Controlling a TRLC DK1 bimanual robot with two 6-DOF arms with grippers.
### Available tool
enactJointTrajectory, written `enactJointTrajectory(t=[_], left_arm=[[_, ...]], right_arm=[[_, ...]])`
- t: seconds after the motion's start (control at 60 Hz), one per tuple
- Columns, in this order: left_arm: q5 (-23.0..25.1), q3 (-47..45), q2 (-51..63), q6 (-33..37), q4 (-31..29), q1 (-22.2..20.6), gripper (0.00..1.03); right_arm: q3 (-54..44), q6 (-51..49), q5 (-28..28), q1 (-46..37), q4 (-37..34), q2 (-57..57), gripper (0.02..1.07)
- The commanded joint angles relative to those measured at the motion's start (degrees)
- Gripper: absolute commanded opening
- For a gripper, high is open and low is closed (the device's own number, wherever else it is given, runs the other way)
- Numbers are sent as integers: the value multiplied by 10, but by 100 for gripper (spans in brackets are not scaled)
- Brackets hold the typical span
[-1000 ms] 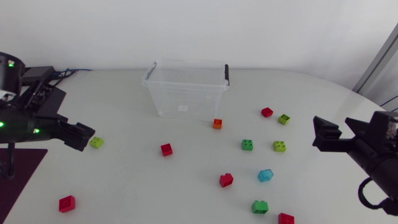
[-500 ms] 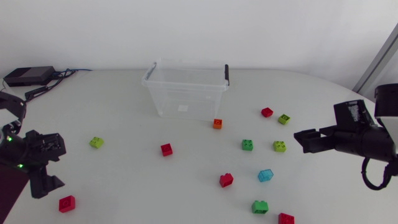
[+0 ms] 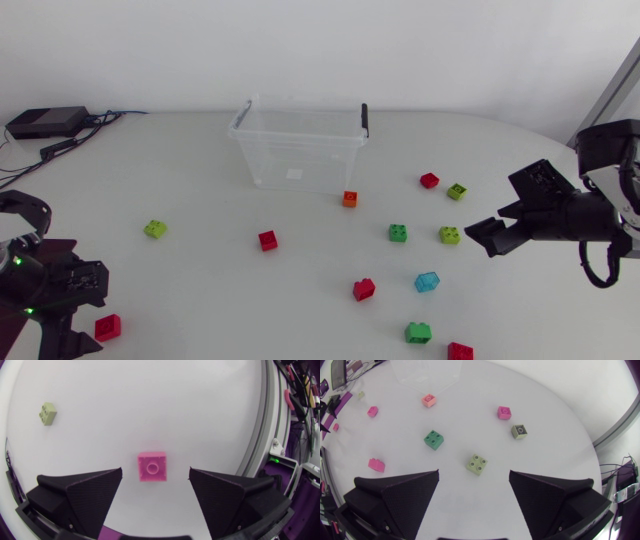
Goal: Pick up the duplo bricks and place them in the container
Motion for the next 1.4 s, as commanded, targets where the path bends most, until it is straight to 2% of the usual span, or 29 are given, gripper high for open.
enactJointTrajectory(t=[0.0,0.067,0.15,0.2,0.217,0.267,0.4,0.483,0.633,0.783,0.95,1.017,1.1,1.15,1.25,1.383], left_arm=[[4,-23,3,1,10,-9,91],[6,-30,10,-10,28,-14,91],[21,-36,17,-20,42,-17,83],[22,-47,20,-21,62,-18,74],[21,-53,22,-21,73,-18,64],[22,-56,24,-16,75,-17,55],[21,-57,34,-11,76,-5,47],[21,-52,43,-6,77,7,38],[19,-45,53,-3,83,19,37],[22,-22,40,-8,71,9,36],[77,35,24,-70,47,-50,36],[111,79,26,-136,46,-107,36],[143,123,41,-192,48,-150,36],[171,175,71,-254,69,-184,37],[201,228,106,-320,117,-206,37],[220,300,157,-405,198,-243,37]], right_arm=[[16,-13,-2,-7,3,4,103],[17,-13,-3,-11,2,4,103],[14,-12,-4,-12,2,1,103],[12,-13,-4,-15,0,-2,103],[12,-13,-4,-16,0,-3,103],[12,-13,-8,-19,0,-5,103],[14,-13,-9,-23,-1,-9,103],[17,-12,-9,-23,-1,-9,103],[12,-12,-9,-19,3,-9,103],[4,-12,-9,-11,15,-8,103],[3,-8,-9,-4,26,-6,103],[3,-5,-8,5,39,-4,103],[10,9,-4,12,58,5,103],[21,9,4,13,58,19,103],[54,8,50,23,61,72,103],[111,4,50,35,49,162,103]])
